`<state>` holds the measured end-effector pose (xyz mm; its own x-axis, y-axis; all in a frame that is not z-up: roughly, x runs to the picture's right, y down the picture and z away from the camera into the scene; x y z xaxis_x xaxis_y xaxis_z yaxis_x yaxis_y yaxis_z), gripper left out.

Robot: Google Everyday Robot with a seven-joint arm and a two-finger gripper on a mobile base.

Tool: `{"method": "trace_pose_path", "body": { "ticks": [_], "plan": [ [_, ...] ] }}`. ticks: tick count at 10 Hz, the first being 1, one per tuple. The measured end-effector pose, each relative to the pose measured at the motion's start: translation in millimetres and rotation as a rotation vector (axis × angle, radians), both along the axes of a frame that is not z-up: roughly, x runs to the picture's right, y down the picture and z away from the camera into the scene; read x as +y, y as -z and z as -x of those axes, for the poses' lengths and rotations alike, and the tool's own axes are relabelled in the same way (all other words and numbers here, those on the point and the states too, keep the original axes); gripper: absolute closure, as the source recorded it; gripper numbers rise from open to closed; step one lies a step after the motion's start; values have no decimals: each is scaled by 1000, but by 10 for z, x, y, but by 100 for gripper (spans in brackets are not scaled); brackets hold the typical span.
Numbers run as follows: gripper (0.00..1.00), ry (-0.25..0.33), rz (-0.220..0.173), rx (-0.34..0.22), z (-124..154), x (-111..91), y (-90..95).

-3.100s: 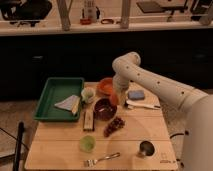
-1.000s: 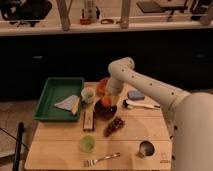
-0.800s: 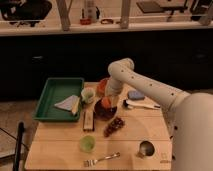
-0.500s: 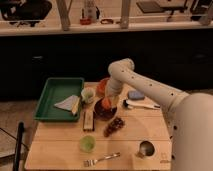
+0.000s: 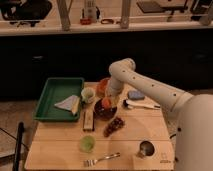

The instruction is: Place apple in purple bowl

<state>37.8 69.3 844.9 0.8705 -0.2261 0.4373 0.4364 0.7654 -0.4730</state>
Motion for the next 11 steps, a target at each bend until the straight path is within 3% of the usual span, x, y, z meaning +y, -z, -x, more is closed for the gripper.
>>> {"method": "trace_pose_path", "body": {
  "ticks": [2, 11],
  "plan": [
    [20, 11, -1, -13, 5, 4, 27],
    [20, 107, 34, -95, -67, 5, 132]
  ]
}}
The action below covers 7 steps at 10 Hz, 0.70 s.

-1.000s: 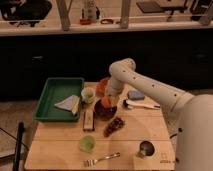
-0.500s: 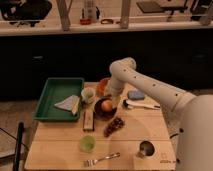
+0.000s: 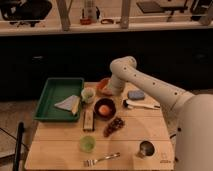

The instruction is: Place apple in purple bowl

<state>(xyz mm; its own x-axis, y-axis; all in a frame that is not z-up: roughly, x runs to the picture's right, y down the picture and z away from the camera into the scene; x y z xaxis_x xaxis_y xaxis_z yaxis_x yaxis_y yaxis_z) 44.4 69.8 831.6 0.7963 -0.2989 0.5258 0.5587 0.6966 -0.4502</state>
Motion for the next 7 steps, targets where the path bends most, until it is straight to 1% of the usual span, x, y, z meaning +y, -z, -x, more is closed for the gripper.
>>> {"method": "trace_pose_path", "body": {
  "ticks": [2, 7],
  "plan": [
    [20, 12, 14, -13, -73, 22, 28],
    [20, 28, 25, -49, -239, 51, 88]
  ]
}}
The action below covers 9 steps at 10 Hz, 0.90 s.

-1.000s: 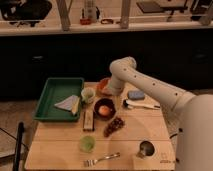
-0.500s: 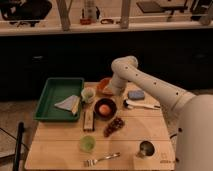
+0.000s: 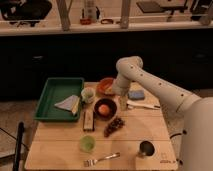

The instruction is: Place apple in purple bowl

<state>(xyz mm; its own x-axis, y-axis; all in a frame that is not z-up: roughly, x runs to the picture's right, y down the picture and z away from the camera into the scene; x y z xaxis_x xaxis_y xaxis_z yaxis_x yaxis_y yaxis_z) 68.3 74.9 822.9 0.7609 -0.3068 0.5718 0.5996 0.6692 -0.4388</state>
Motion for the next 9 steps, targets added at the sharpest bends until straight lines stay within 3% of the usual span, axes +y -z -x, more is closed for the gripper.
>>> {"method": "trace_pose_path", "body": {
  "ticks": [9],
  "plan": [
    [20, -6, 5, -15, -34, -76, -30]
  ]
}}
